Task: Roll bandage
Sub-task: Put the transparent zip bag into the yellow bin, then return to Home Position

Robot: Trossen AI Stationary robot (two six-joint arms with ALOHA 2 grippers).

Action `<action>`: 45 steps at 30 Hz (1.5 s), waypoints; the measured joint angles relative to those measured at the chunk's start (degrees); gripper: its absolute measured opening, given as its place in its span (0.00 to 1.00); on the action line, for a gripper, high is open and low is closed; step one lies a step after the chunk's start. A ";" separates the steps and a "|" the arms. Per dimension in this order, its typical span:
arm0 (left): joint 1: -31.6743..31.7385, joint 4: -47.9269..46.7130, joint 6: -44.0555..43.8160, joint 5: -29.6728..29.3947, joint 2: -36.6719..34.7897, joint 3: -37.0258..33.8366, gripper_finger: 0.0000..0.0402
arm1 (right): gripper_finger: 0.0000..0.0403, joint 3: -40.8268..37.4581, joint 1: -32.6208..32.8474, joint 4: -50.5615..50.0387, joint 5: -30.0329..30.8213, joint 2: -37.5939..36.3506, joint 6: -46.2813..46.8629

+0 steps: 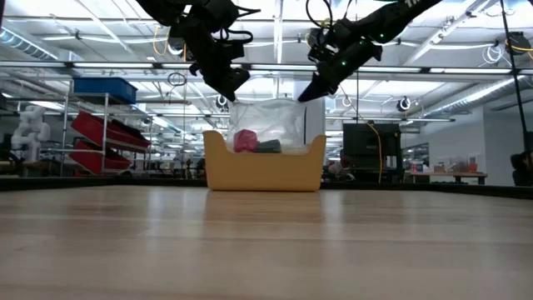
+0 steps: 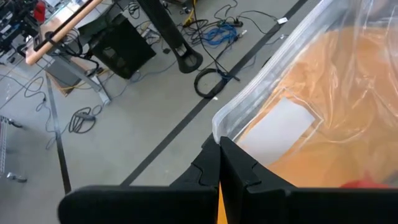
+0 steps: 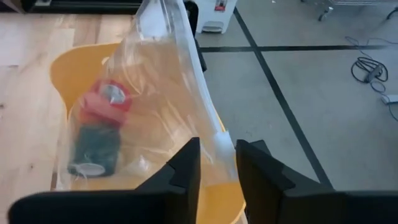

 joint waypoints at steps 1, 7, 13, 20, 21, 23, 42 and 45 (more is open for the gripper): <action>-0.01 -0.02 0.00 0.00 -0.01 0.00 0.00 | 0.22 0.00 0.00 0.25 0.02 0.00 0.50; -0.01 -0.24 -0.36 -0.02 -0.02 0.00 0.05 | 0.28 0.00 0.00 1.01 0.06 0.00 0.77; -0.01 -0.20 -2.63 -2.24 -0.02 0.00 0.25 | 0.29 0.00 0.00 0.93 0.14 -0.04 0.79; -0.16 -0.23 -0.63 -2.40 -0.17 0.00 0.45 | 0.29 0.00 0.35 -3.47 0.19 -3.55 0.88; -0.43 -0.48 -0.49 -2.40 -0.44 0.00 0.47 | 0.29 0.00 0.48 -4.86 0.17 -4.37 0.91; -1.21 -0.24 -0.46 -2.34 -1.14 0.00 0.49 | 0.29 0.00 1.05 -8.00 0.01 -6.32 1.01; -17.52 -7.25 -5.41 11.16 -18.40 0.07 0.11 | 0.02 0.00 11.18 -28.87 1.53 -27.02 5.55; -20.48 -9.27 -6.06 11.26 -20.56 0.07 0.02 | 0.01 -0.02 14.07 -30.89 3.91 -29.36 7.16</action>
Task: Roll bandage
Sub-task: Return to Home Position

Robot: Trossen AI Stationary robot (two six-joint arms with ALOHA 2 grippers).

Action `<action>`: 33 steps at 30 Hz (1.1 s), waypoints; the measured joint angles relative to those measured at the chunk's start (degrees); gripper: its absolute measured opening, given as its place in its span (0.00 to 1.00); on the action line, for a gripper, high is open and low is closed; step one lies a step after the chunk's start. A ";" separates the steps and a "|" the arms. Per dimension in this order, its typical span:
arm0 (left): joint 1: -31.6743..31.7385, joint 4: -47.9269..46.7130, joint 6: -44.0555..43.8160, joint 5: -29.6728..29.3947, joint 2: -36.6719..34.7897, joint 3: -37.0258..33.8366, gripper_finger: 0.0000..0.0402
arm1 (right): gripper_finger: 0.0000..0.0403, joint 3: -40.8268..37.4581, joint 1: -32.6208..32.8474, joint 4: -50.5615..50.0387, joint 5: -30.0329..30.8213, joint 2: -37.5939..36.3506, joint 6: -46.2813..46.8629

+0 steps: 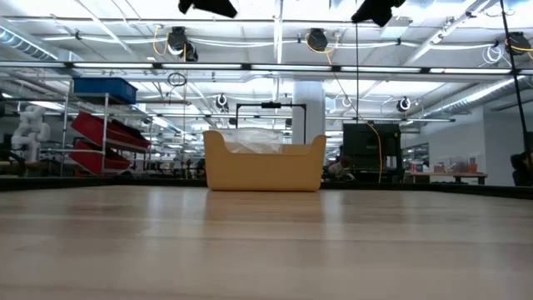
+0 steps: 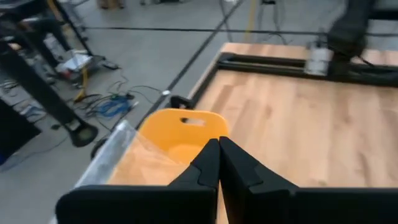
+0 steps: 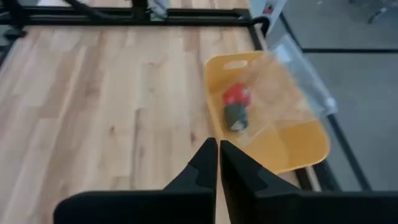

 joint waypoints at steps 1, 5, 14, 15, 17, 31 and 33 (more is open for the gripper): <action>-0.84 -1.27 -0.12 0.02 -0.80 0.00 0.02 | 0.01 0.00 0.78 -0.93 0.38 -0.82 0.72; -3.93 -6.12 -3.91 0.01 -4.29 0.00 0.03 | 0.00 0.00 3.40 -5.41 0.91 -4.51 3.31; -14.03 -8.87 -8.99 -2.75 -6.39 -2.47 0.02 | 0.00 -5.84 8.54 -6.71 2.12 -14.55 8.83; -15.47 -8.85 -9.09 -4.19 -6.41 -3.11 0.01 | 0.00 -7.61 8.95 -6.58 2.12 -16.06 9.39; -18.18 -8.28 -10.10 -7.15 -6.41 -4.73 0.01 | 0.00 -11.94 9.59 -5.25 2.19 -19.50 11.03; -22.94 17.98 -10.34 -5.02 -7.90 -26.97 0.00 | 0.00 -42.17 11.26 16.17 0.03 -42.23 18.01; -22.33 20.50 -10.47 -5.24 -9.08 -30.15 0.00 | 0.00 -45.60 11.44 19.88 0.16 -43.96 19.71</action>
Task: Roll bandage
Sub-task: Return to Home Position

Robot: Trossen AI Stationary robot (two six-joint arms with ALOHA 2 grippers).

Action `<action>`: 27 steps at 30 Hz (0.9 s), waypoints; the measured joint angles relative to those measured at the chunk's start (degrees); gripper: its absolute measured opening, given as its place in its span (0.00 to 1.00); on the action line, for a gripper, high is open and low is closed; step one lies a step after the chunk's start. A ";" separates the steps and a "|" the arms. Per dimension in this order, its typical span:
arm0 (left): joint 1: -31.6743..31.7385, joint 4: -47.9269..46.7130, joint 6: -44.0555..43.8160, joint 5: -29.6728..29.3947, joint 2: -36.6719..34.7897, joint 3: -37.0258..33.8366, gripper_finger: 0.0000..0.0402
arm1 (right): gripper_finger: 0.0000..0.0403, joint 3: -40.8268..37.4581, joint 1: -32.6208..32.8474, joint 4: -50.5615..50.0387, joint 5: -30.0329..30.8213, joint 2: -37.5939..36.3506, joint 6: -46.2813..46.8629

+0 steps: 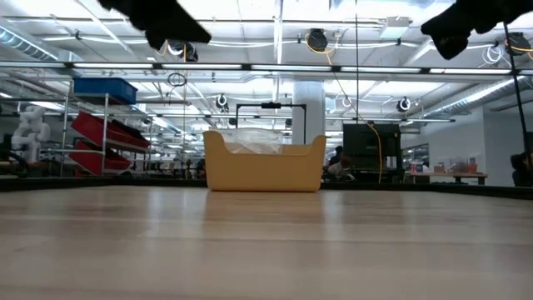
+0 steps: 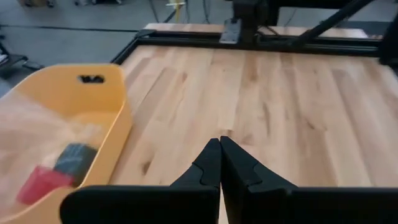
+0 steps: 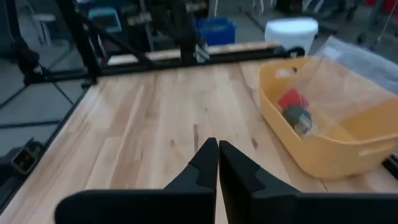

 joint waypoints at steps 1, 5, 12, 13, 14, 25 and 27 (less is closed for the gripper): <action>0.47 1.26 -0.10 -0.35 -0.59 -1.61 0.00 | 0.00 -1.66 0.21 2.31 0.10 -0.75 0.47; 3.12 6.55 -1.44 -0.62 -4.29 -7.62 0.00 | 0.00 -8.64 1.25 11.42 0.33 -2.34 1.09; 7.57 18.82 -1.01 -0.23 -10.99 -18.52 0.00 | 0.00 -20.18 3.20 27.08 8.80 -2.72 2.27; 8.15 19.92 -1.03 -0.04 -11.84 -19.73 0.00 | 0.00 -21.73 3.46 29.15 9.96 -2.70 2.21; 8.69 19.96 -1.09 0.53 -12.62 -20.79 0.00 | 0.00 -23.27 3.81 31.56 10.85 -2.70 2.11; 9.50 30.73 3.19 5.27 -16.68 -30.63 0.00 | 0.00 -32.21 4.31 42.96 12.71 -2.70 1.31; 9.50 33.26 3.24 4.80 -17.21 -32.52 0.00 | 0.00 -32.70 4.30 42.98 12.96 -2.68 1.31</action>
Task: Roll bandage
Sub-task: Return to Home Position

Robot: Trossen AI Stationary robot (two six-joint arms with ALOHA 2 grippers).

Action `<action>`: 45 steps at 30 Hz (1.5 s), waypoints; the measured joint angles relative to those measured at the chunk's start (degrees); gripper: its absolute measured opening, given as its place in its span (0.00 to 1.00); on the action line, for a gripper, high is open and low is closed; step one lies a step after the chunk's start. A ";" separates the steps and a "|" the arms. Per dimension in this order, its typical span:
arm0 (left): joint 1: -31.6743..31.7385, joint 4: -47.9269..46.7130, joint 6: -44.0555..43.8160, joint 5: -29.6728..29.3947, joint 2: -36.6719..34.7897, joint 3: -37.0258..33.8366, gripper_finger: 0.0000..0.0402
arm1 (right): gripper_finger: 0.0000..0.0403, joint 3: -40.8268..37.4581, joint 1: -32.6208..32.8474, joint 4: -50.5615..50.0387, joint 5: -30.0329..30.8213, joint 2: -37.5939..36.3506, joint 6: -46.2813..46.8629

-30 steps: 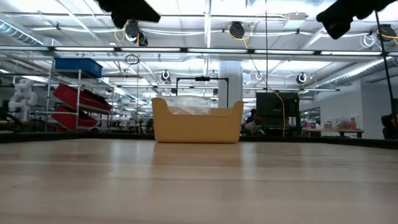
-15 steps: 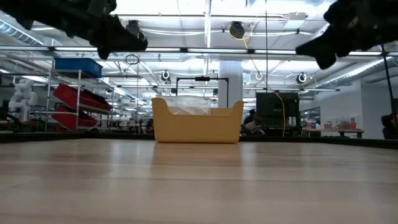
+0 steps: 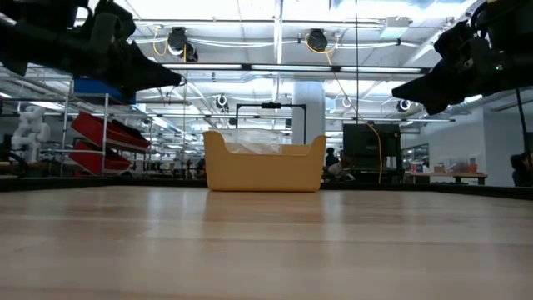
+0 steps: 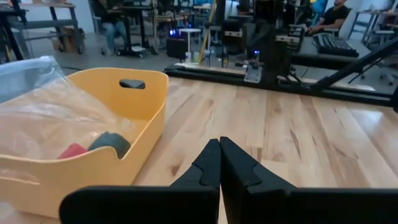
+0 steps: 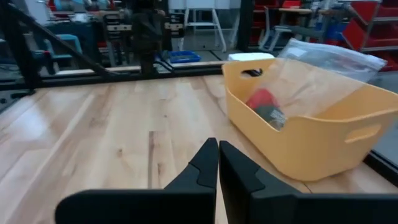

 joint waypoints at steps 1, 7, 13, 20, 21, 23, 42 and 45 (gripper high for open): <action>0.00 0.95 0.02 -0.07 -0.13 -0.78 0.00 | 0.00 -0.28 0.00 0.09 0.34 -0.02 0.00; 0.00 4.66 -0.04 -0.22 -1.29 -4.84 0.00 | 0.00 -3.45 0.07 4.28 3.76 0.00 -0.47; 0.00 9.27 0.27 -0.35 -2.01 -8.60 0.00 | 0.00 -5.06 0.31 6.18 5.63 0.00 -3.89; 0.00 10.97 1.52 -1.77 -2.23 -9.59 0.00 | 0.00 -5.06 0.37 6.36 6.36 -0.02 -5.31; 0.00 10.93 1.75 -1.77 -2.52 -9.59 0.00 | 0.00 -5.06 0.36 6.36 6.87 -0.02 -5.28; 0.00 10.97 1.92 -1.70 -3.02 -9.59 0.00 | 0.00 -5.06 0.35 6.36 7.30 -0.02 -5.39; -0.73 1.75 3.12 5.48 -16.30 -9.61 0.00 | 0.00 -5.04 0.35 5.03 7.41 -5.89 -6.84; -1.98 1.50 4.34 6.00 -17.38 -9.61 0.00 | 0.00 -5.04 0.35 3.23 7.30 -7.21 -6.92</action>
